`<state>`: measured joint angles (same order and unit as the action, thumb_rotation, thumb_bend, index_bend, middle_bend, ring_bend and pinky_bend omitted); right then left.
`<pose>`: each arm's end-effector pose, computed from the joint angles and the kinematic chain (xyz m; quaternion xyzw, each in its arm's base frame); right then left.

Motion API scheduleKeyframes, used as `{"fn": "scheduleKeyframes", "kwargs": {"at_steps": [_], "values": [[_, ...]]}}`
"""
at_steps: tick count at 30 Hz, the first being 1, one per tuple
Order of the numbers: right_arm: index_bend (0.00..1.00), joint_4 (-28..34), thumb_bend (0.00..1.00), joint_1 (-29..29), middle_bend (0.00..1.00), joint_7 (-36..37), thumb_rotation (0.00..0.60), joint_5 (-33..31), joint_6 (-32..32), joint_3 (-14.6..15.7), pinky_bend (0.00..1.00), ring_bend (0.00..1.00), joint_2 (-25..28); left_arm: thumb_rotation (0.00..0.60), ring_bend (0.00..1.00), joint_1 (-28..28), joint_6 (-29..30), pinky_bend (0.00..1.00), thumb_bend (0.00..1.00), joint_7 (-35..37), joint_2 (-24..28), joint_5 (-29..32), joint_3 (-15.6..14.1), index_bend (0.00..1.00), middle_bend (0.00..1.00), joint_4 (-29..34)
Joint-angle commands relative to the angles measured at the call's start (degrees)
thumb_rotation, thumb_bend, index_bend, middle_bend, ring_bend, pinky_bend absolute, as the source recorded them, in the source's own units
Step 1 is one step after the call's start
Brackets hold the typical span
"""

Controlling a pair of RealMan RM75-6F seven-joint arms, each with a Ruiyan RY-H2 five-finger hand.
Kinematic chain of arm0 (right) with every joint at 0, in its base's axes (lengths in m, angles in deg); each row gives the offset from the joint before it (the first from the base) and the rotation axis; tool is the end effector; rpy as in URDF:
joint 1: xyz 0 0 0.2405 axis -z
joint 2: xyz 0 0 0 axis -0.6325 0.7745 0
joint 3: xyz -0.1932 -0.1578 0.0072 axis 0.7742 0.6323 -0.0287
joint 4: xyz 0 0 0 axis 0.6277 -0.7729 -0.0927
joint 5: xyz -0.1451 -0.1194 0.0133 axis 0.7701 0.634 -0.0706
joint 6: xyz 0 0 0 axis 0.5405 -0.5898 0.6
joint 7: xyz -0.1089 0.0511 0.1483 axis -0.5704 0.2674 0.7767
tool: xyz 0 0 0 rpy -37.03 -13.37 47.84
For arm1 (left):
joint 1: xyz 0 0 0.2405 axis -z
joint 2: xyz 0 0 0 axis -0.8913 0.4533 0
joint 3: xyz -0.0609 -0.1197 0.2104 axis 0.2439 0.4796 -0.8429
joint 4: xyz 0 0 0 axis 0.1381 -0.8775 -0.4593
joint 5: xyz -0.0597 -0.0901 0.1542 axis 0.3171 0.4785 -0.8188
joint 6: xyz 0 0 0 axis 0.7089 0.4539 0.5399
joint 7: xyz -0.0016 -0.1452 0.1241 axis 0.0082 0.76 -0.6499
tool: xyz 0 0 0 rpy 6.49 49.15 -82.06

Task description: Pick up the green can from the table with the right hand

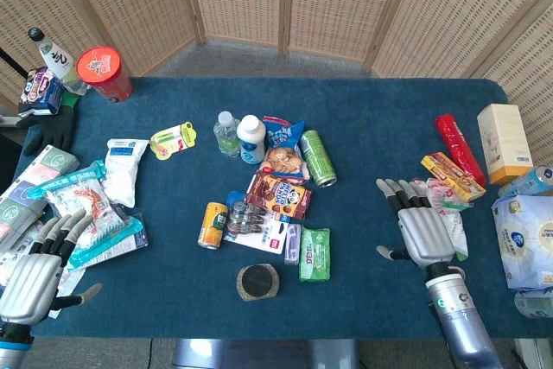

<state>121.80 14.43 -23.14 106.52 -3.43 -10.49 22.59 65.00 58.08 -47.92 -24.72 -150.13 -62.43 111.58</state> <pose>-0.1749 -0.2872 0.1119 0.6550 -0.4318 0.3684 0.4988 -0.2237 0.1849 0.1575 -0.6153 -0.4511 -0.4054 0.5036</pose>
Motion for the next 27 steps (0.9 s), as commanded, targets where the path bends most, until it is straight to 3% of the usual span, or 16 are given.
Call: {"fn": "scheduleKeyframes", "kwargs": {"at_steps": [1,9,14,21,27], "values": [[0.00,-0.3,0.11,-0.1,0.00,-0.2,0.600,-0.9,0.4,-0.2,0.00,0.00,-0.3,0.600,0.00,0.3,-0.6,0.00,0.00,0.2,-0.1,0.3,0.1,0.00,0.00,-0.2],[0.00,-2.1,0.11,0.0,0.00,2.0,0.600,0.6,0.4,-1.1,0.00,0.00,-2.0,0.600,0.00,1.2,-1.3,0.00,0.00,0.9,-0.1,0.3,0.6,0.00,0.00,-0.2],[0.00,-5.8,0.11,-2.9,0.00,5.1,0.600,-0.1,3.1,-4.7,0.00,0.00,-5.2,0.600,0.00,1.8,-1.3,0.00,0.00,1.4,0.5,-0.4,1.1,0.00,0.00,0.2],[0.00,-13.9,0.11,-10.5,0.00,3.9,0.600,-7.5,9.4,-10.0,0.00,0.00,-13.6,0.600,0.00,1.6,-0.5,0.00,0.00,1.7,1.7,-1.7,0.8,0.00,0.00,0.7],[0.00,-24.7,0.08,-17.9,0.00,0.7,0.600,-15.0,14.3,-13.2,0.00,0.00,-21.8,0.600,0.00,1.1,0.2,0.00,0.00,2.4,2.2,-2.5,0.2,0.00,0.00,0.4]]}}
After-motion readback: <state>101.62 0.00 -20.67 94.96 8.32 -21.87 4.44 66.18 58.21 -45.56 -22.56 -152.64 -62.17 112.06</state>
